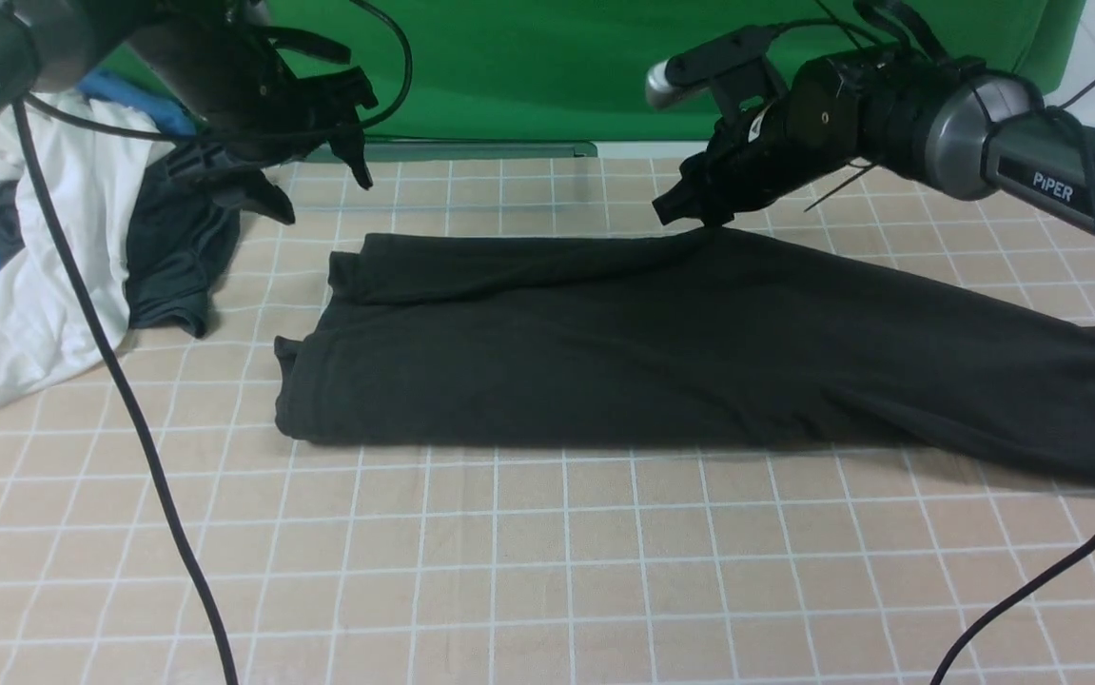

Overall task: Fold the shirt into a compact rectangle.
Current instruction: 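Fold the black garment in half by bringing its near edge over to the far edge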

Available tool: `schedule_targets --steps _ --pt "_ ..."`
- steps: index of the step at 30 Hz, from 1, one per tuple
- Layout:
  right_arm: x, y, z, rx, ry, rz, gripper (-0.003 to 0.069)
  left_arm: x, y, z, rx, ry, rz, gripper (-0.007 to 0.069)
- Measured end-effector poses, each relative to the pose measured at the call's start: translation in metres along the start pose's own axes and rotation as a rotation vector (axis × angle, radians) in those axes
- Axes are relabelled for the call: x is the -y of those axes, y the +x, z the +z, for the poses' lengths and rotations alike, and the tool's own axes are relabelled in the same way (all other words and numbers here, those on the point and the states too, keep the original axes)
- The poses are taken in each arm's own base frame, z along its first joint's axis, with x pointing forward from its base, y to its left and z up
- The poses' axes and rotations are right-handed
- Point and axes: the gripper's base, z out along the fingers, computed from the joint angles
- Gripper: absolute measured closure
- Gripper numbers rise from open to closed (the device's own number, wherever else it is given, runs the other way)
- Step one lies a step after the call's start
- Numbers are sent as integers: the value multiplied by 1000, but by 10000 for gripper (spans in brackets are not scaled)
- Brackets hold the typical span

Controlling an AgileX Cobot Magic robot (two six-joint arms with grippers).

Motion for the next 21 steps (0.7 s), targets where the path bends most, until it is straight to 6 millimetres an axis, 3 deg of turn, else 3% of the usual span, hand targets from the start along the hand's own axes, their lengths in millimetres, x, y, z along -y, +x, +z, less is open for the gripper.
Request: schedule_targets --steps 2,4,8,11,16,21 --pt "1 -5 -6 -13 0 4 346 -1 5 0 -58 -15 16 112" --pt "3 -13 -18 -47 -2 6 396 -2 10 0 -110 -24 40 174" --pt "4 -33 -46 -86 -7 3 573 -1 21 9 -184 35 29 428" --pt "5 -41 -58 -89 -8 2 626 8 38 23 -266 104 65 571" --pt "5 -44 -63 -97 -9 1 631 34 66 47 -358 127 160 613" --pt "5 -43 -63 -113 -10 1 631 45 56 77 -146 111 180 611"
